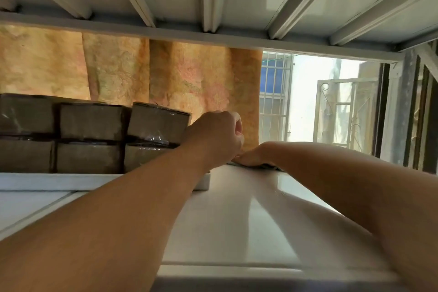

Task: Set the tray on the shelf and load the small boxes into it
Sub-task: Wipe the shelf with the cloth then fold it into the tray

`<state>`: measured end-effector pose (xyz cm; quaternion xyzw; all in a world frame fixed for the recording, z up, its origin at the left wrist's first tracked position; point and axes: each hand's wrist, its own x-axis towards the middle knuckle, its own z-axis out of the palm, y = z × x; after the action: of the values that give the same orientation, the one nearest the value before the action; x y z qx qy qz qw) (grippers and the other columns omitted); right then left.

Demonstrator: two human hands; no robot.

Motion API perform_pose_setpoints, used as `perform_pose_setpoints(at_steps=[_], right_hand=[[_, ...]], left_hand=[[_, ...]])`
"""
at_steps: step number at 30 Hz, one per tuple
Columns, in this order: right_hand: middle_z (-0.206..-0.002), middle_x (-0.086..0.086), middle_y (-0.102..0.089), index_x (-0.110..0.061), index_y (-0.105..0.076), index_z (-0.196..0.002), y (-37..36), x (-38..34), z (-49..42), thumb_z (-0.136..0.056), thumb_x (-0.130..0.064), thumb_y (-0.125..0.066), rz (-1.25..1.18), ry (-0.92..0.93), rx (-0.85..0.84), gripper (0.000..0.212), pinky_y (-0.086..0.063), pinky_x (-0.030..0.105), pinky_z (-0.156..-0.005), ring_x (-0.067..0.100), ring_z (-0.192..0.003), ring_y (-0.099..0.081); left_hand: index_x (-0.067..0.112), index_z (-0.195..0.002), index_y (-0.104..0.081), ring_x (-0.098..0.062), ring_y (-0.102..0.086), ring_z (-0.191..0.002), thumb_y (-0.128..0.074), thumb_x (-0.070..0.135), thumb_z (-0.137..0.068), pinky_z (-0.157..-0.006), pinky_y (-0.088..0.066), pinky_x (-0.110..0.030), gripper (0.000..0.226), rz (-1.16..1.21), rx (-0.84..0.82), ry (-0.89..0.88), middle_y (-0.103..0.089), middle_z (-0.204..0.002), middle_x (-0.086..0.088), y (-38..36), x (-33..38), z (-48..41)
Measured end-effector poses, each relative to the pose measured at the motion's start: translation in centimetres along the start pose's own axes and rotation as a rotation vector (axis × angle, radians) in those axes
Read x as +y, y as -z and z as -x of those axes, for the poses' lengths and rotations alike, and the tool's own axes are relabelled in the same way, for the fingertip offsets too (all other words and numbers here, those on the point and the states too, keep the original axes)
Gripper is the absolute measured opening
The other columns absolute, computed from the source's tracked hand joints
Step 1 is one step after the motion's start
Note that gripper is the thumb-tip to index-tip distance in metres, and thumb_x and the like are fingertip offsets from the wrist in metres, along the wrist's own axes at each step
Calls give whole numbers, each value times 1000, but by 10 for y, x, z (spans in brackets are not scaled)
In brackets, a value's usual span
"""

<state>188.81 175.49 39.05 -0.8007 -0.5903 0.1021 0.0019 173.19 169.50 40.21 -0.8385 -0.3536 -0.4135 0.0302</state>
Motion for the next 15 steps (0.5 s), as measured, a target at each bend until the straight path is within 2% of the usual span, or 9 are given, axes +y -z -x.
perform_pose_setpoints(at_steps=[4, 8, 12, 15], right_hand=[[-157, -1, -23, -31, -18, -151, 1, 15, 17, -91, -70, -14, -56, 13, -46, 71, -17, 39, -115, 21, -144, -23], [-161, -10, -3, -43, -4, -151, -7, 26, 30, -90, -71, -14, -38, 44, -57, 68, -6, 44, -117, 19, -148, -6], [-160, -9, -8, -50, -6, -148, -12, 35, 58, -85, -78, -15, -15, 46, -113, 70, -12, 45, -117, 22, -147, -16], [-162, -9, -2, -57, -4, -144, -17, 40, 86, -87, -75, -13, -3, 121, -125, 61, -6, 50, -116, 23, -148, -7]], left_hand=[[17, -101, -62, -16, -53, -83, -48, 18, -89, -74, -48, -32, 18, -31, -30, -23, -55, -85, 4, 0, 0, 2], [16, -101, -61, -18, -52, -82, -49, 16, -90, -70, -44, -29, 16, -72, -32, -45, -58, -88, 1, 2, 1, 5], [16, -96, -64, -18, -53, -84, -48, 16, -89, -70, -46, -31, 18, -87, 33, -99, -55, -92, 1, 0, 11, 11], [18, -94, -64, -16, -53, -84, -48, 16, -89, -69, -44, -29, 16, -59, 86, -175, -54, -94, 2, -1, 25, 17]])
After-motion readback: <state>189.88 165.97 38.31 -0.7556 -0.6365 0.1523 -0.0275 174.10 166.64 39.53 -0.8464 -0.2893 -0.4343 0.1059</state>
